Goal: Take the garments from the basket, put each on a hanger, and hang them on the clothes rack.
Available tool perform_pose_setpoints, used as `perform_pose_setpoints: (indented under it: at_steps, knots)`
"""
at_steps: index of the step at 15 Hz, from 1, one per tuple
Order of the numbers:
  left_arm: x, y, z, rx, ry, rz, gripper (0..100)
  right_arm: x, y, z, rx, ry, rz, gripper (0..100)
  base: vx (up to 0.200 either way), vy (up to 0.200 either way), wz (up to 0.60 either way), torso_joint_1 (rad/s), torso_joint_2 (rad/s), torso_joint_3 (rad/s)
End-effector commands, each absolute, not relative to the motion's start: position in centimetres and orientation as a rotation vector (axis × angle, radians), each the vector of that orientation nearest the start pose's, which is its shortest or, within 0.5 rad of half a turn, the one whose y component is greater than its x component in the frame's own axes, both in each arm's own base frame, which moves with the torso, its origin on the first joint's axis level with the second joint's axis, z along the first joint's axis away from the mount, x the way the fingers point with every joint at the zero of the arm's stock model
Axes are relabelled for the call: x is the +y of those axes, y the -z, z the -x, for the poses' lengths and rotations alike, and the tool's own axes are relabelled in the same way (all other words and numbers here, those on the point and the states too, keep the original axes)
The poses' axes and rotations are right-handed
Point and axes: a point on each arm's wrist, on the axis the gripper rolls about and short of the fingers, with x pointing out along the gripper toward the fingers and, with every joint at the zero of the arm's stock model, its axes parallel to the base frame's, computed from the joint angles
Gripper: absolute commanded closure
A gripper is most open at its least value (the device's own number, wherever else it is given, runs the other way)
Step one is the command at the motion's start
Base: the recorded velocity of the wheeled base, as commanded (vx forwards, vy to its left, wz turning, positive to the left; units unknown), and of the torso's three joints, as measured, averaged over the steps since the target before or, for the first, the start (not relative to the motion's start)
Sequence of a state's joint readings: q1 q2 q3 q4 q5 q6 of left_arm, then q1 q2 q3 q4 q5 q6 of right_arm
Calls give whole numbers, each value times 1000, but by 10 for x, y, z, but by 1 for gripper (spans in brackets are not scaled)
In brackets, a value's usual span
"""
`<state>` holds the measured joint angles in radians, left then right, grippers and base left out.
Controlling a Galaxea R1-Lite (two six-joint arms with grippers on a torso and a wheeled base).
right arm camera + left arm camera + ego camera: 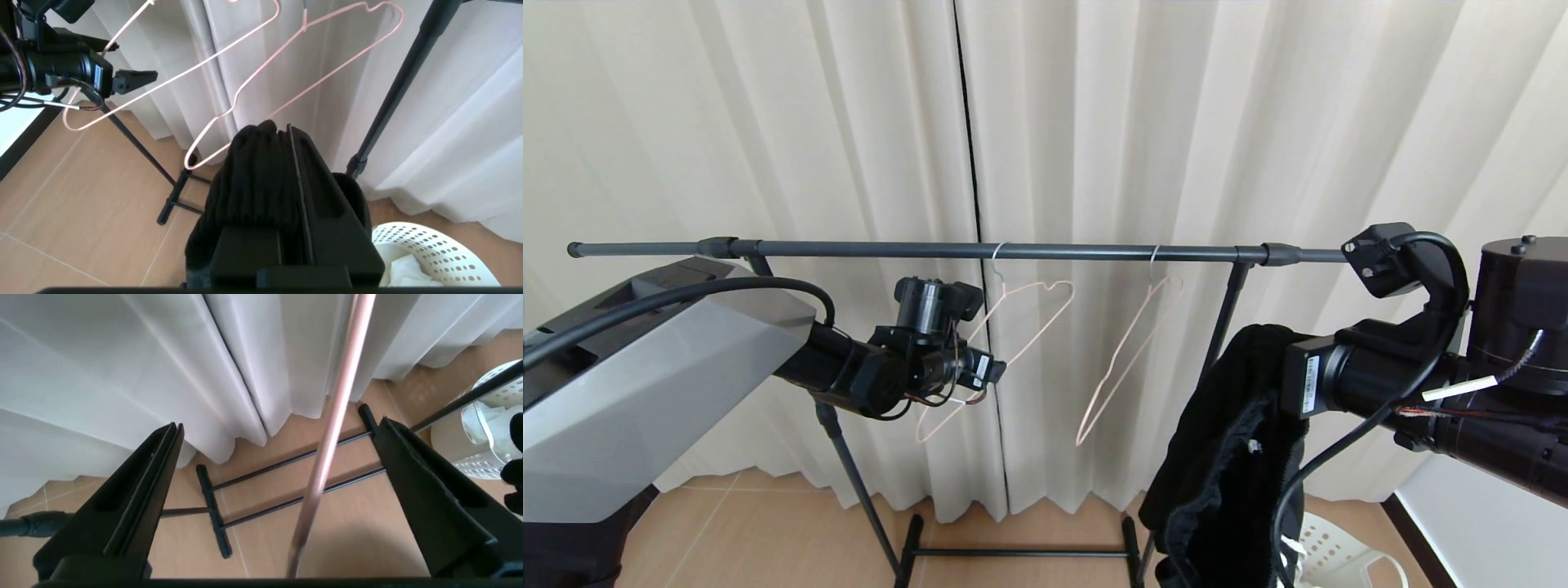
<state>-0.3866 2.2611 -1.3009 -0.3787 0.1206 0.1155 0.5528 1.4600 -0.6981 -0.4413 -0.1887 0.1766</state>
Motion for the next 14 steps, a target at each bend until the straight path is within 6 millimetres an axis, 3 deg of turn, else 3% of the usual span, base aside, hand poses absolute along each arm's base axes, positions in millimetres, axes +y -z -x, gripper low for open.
perform_pose_setpoints:
  at_steps: [1,2,9,14]
  knots:
    - [-163,-73,-407,556,288,-255,0,124,-200,-209,332,-334,-56,100,0,0,0,0,0,0]
    - [-163,-73,-407,557,284,-248,100,124,-200,-209,332,-334,-56,100,0,0,0,0,0,0]
    - [-163,-77,-406,550,281,-243,100,124,-199,-208,335,-333,-54,100,0,0,0,0,0,0]
    - [-160,-100,-397,507,281,-230,100,123,-199,-208,332,-334,-56,100,0,0,0,0,0,0]
